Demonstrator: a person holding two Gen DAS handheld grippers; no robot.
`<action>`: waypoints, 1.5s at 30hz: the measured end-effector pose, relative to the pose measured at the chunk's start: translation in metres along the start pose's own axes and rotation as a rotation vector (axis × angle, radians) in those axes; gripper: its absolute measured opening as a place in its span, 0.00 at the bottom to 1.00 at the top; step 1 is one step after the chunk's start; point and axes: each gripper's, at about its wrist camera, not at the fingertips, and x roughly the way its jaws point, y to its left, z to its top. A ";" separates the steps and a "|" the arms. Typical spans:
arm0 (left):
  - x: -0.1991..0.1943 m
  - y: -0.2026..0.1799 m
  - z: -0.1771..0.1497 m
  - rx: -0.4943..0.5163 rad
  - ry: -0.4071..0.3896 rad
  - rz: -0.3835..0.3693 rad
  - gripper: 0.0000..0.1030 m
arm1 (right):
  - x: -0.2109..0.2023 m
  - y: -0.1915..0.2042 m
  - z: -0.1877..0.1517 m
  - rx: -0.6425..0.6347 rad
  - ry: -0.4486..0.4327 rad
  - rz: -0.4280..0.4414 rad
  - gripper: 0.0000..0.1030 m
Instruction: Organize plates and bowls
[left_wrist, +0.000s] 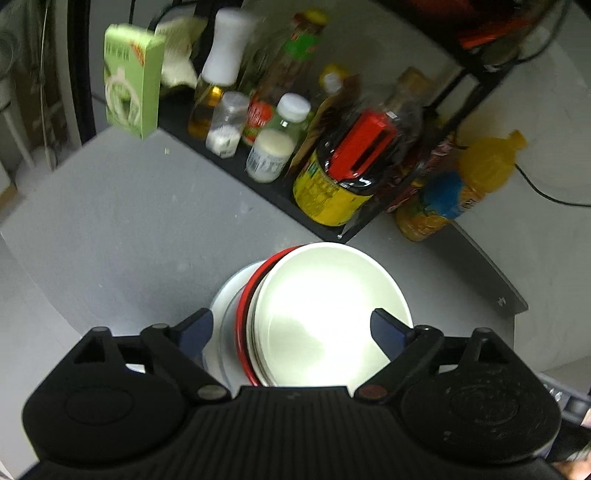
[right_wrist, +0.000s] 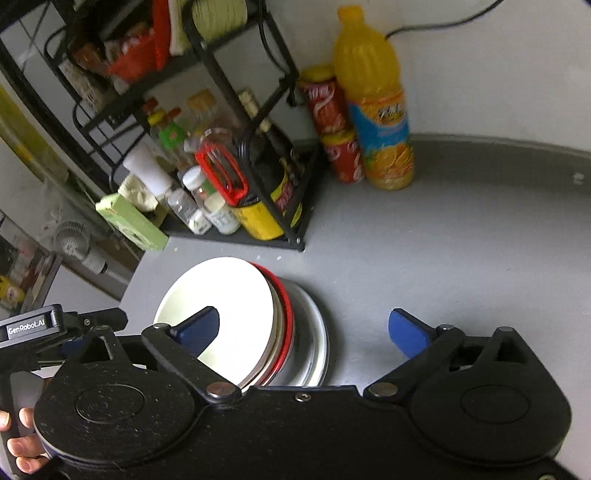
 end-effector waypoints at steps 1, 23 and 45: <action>-0.006 -0.001 -0.001 0.005 -0.005 0.002 0.90 | -0.007 -0.002 -0.002 0.007 -0.012 -0.002 0.99; -0.086 -0.010 0.000 0.238 -0.121 -0.108 0.99 | -0.089 0.051 -0.064 0.084 -0.258 -0.279 1.00; -0.122 0.039 -0.041 0.477 -0.097 -0.236 0.99 | -0.121 0.099 -0.173 0.171 -0.359 -0.470 1.00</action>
